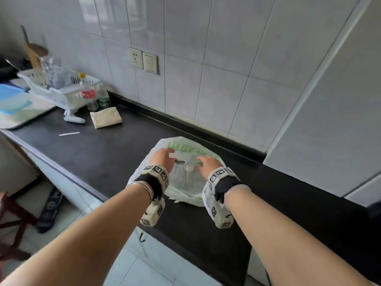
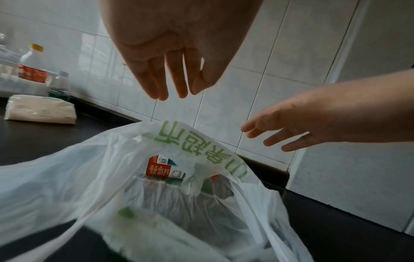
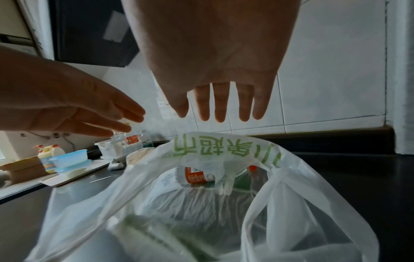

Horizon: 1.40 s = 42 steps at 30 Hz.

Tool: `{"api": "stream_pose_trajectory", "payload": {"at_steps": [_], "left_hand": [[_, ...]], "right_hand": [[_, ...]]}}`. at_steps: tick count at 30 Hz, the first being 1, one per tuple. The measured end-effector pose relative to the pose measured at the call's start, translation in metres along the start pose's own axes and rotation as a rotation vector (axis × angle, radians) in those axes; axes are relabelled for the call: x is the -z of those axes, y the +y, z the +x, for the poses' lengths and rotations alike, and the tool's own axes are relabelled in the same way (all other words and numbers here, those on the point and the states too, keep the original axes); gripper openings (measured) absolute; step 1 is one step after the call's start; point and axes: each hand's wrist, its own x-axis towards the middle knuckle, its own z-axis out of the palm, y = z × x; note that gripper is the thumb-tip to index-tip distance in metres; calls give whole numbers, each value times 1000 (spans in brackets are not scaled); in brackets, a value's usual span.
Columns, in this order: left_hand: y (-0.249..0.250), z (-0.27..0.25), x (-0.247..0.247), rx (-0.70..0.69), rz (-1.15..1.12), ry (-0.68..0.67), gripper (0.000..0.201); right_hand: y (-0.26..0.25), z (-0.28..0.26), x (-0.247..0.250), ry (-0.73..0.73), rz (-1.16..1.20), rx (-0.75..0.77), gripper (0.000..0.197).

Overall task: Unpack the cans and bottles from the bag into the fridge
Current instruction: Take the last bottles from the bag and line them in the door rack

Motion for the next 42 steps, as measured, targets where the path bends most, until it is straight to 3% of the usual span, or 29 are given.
{"api": "stream_pose_trajectory", "payload": {"at_steps": [8, 13, 17, 22, 27, 37, 42], "left_hand": [[-2, 133, -33, -147, 233, -255, 54], [-7, 192, -62, -205, 292, -417, 71], [-13, 220, -80, -189, 363, -520, 73], [-26, 245, -99, -153, 293, -537, 64], [-27, 256, -108, -126, 383, -564, 24], [-41, 259, -111, -41, 280, -539, 22], [-56, 258, -111, -16, 255, -542, 23]], "right_hand": [[16, 87, -16, -92, 96, -139, 45], [26, 133, -31, -129, 144, -272, 43], [35, 157, -39, -125, 185, -289, 39], [51, 185, -37, -17, 208, -303, 55], [57, 194, -53, -67, 245, -334, 48], [57, 180, -53, -30, 317, -394, 31], [56, 165, -44, -16, 262, -339, 19]]}}
